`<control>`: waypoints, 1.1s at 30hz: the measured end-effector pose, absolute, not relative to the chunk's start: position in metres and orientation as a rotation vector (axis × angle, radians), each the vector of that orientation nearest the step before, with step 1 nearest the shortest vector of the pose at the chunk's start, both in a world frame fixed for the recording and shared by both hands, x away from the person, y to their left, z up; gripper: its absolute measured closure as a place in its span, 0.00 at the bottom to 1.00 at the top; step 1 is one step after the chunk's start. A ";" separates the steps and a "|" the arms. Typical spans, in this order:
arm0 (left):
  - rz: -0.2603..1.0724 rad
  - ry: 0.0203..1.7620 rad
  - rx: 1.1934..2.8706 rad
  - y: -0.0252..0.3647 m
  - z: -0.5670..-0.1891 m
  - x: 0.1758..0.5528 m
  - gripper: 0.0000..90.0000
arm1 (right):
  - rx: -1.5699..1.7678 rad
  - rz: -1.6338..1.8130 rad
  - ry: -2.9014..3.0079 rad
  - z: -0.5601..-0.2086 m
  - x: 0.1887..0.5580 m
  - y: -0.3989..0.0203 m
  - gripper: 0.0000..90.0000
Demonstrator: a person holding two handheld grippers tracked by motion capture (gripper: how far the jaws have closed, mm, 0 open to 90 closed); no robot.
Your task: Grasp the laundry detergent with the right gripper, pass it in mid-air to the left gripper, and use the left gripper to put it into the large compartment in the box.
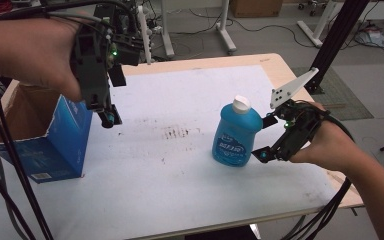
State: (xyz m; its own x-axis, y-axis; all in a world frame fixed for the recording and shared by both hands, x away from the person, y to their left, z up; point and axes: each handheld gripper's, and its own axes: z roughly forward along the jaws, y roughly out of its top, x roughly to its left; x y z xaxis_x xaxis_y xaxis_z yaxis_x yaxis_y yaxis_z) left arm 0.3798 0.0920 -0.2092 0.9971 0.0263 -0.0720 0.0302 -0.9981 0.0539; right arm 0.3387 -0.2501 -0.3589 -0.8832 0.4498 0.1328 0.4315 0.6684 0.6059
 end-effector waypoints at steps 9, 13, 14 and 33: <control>-0.100 0.042 3.077 0.093 -0.210 0.380 0.02 | 0.750 1.048 2.836 -0.365 0.340 -0.244 0.02; -0.100 0.043 3.082 0.094 -0.211 0.380 0.02 | 0.747 1.088 2.814 -0.372 0.341 -0.239 0.02; -0.105 0.052 3.082 0.094 -0.211 0.380 0.02 | 0.750 1.097 2.807 -0.374 0.341 -0.238 0.02; -0.091 0.041 3.087 0.096 -0.212 0.379 0.02 | 0.765 1.298 2.613 -0.400 0.339 -0.223 0.02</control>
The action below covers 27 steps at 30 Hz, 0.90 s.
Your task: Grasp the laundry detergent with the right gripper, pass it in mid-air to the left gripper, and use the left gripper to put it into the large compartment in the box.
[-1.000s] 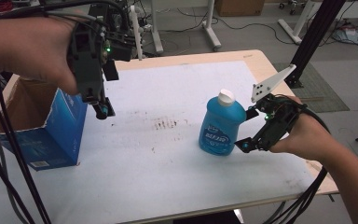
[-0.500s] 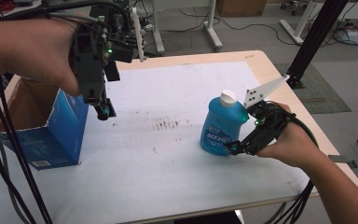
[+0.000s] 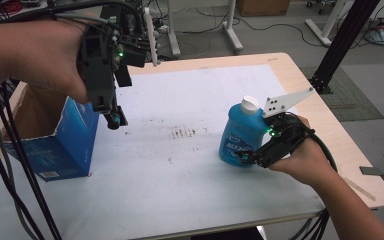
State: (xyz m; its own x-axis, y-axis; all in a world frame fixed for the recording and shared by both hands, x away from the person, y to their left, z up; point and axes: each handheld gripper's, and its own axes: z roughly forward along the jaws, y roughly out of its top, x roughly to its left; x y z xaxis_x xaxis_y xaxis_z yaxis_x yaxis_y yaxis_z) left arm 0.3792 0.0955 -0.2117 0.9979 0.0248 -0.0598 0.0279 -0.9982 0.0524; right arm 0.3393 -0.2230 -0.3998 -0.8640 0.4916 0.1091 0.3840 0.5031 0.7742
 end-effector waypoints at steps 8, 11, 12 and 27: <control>-0.095 0.044 3.089 0.095 -0.213 0.379 0.02 | 0.793 1.390 2.516 -0.408 0.338 -0.224 0.03; -0.096 0.048 3.089 0.096 -0.212 0.379 0.02 | 0.803 1.420 2.481 -0.410 0.336 -0.225 0.04; -0.094 0.049 3.087 0.096 -0.213 0.379 0.02 | 0.807 1.428 2.468 -0.411 0.336 -0.225 0.05; -0.091 0.049 3.088 0.096 -0.213 0.380 0.02 | 0.806 1.484 2.411 -0.413 0.335 -0.227 0.16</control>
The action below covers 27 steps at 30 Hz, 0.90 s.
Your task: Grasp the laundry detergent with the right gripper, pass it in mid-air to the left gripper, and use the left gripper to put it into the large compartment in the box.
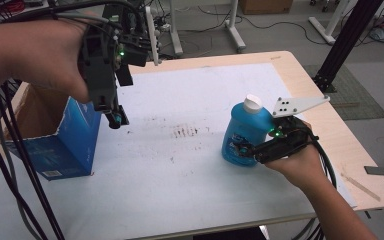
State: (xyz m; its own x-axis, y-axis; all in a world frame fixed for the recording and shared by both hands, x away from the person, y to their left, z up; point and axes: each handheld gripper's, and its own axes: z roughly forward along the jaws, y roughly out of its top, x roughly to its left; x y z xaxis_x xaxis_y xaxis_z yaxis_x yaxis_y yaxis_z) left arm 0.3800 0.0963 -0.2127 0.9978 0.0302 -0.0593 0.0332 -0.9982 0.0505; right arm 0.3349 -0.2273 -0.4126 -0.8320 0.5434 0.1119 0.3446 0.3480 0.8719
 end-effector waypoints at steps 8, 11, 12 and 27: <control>-0.091 0.059 3.091 0.097 -0.213 0.380 0.02 | 0.799 1.490 2.404 -0.414 0.334 -0.227 0.21; -0.092 0.051 3.094 0.096 -0.213 0.380 0.02 | 0.790 1.508 2.398 -0.414 0.334 -0.228 0.27; -0.092 0.051 3.094 0.096 -0.213 0.380 0.02 | 0.792 1.505 2.398 -0.414 0.334 -0.228 0.27; -0.090 0.064 3.093 0.095 -0.214 0.380 0.02 | 0.777 1.516 2.396 -0.416 0.332 -0.227 0.36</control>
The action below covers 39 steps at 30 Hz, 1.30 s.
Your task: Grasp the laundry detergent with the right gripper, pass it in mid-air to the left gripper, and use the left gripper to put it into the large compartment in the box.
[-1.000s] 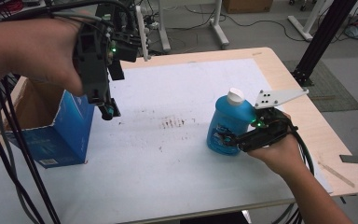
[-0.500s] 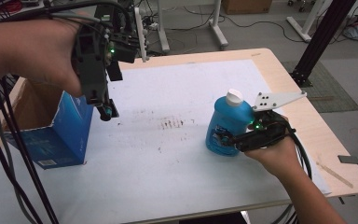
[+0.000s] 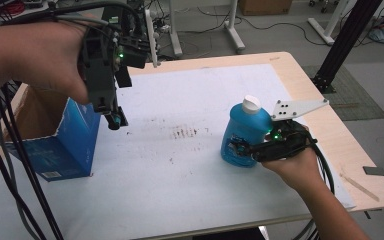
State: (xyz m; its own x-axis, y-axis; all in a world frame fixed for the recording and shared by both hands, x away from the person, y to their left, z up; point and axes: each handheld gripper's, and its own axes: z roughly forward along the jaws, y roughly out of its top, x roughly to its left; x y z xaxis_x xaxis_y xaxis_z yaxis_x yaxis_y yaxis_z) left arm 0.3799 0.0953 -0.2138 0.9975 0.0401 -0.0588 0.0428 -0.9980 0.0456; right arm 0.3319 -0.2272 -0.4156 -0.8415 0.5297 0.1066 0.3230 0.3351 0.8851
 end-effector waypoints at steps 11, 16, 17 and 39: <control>-0.086 0.067 3.093 0.097 -0.214 0.380 0.02 | 0.766 1.521 2.393 -0.417 0.332 -0.225 0.39; -0.084 0.069 3.088 0.097 -0.214 0.381 0.02 | 0.768 1.527 2.389 -0.418 0.331 -0.226 0.42; -0.084 0.068 3.090 0.097 -0.214 0.381 0.02 | 0.769 1.530 2.387 -0.418 0.330 -0.226 0.43; -0.072 0.064 3.088 0.096 -0.212 0.381 0.02 | 0.657 1.522 2.362 -0.397 0.327 -0.220 0.52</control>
State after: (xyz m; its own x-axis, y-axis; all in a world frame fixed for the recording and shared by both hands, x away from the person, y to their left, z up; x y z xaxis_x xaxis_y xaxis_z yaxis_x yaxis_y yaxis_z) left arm 0.3805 0.0962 -0.2119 0.9980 0.0403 -0.0478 0.0427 -0.9978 0.0508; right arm 0.3267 -0.2202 -0.3966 -0.8654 0.5003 0.0290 0.2332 0.3509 0.9069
